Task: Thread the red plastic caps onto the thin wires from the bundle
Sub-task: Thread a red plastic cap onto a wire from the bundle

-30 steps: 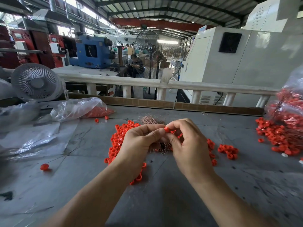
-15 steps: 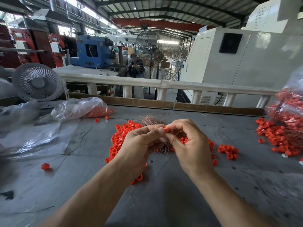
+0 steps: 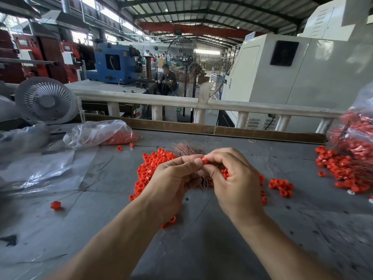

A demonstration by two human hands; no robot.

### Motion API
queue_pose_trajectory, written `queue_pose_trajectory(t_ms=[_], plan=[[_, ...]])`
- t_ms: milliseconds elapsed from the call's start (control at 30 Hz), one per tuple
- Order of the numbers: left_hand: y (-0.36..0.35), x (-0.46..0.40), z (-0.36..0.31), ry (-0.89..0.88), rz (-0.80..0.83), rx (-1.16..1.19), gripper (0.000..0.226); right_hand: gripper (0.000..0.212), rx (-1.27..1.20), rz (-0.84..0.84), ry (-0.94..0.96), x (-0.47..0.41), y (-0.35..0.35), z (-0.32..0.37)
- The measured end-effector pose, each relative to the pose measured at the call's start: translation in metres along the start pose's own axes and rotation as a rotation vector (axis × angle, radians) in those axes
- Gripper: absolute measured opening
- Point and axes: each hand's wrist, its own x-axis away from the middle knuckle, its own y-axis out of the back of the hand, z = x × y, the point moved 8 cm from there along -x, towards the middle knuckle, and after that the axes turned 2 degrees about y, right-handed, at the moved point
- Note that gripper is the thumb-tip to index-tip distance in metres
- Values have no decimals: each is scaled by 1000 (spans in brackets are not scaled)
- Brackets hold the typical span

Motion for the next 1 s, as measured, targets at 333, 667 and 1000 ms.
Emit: queue_pose_trajectory(t_ms=[333, 667, 1000], plan=[[-1, 0, 1, -13, 5, -40, 18, 4, 149, -16, 88, -1, -1, 10], [0, 0, -6, -81, -5, -156, 29, 4, 204, -14, 102, -3, 1, 13], [0, -1, -8, -102, 52, -101, 22, 15, 204, 85, 151, -8, -1, 7]])
